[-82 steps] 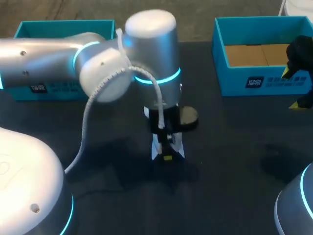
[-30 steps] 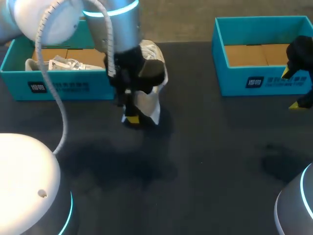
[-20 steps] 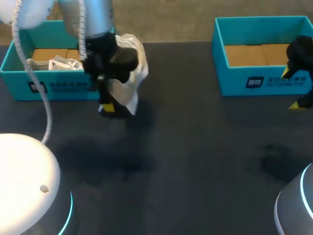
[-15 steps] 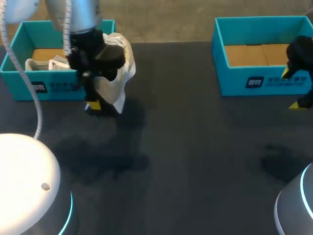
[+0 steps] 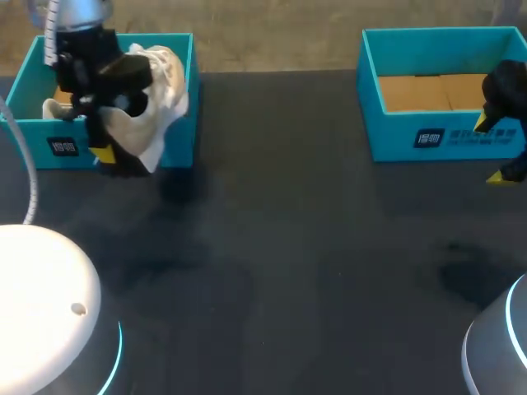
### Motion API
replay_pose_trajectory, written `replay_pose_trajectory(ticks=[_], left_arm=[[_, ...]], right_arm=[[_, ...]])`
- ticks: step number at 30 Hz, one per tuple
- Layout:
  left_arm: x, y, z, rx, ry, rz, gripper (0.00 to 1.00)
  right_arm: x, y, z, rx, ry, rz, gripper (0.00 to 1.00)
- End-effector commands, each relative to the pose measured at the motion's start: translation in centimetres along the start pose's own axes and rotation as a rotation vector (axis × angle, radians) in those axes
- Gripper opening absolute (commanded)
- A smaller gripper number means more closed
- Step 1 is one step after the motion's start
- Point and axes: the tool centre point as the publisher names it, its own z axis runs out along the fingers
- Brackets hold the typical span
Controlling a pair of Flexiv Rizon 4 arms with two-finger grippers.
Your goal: Take the shoe out of the shoebox, open the shoe tongue, remove and reinsert the insole, then place the shoe into the shoebox
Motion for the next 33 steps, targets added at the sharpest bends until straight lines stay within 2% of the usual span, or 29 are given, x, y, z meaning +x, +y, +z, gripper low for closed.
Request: replay_pose_trajectory(ticks=[1, 6, 13, 21, 24, 33], left_arm=[[0.4, 3.1, -0.5, 0.023, -0.021, -0.007, 0.00], [-0.1, 5.8, -1.6, -0.009, -0.039, -0.006, 0.00], [-1.5, 10.1, -3.7, 0.006, -0.043, -0.010, 0.00], [-3.8, 13.5, -3.9, -0.019, -0.009, -0.050, 0.00], [-4.5, 14.3, -3.9, -0.025, -0.013, -0.047, 0.00], [-4.5, 14.3, -3.9, -0.025, -0.013, -0.047, 0.00]], right_arm=[[-0.2, 0.1, 0.1, 0.003, 0.004, 0.000, 1.00], [-0.2, 0.1, 0.1, 0.003, 0.004, 0.000, 1.00], [-0.2, 0.1, 0.1, 0.003, 0.004, 0.000, 1.00], [-0.2, 0.1, 0.1, 0.003, 0.004, 0.000, 1.00], [-0.2, 0.1, 0.1, 0.003, 0.004, 0.000, 1.00], [-0.2, 0.1, 0.1, 0.003, 0.004, 0.000, 1.00]])
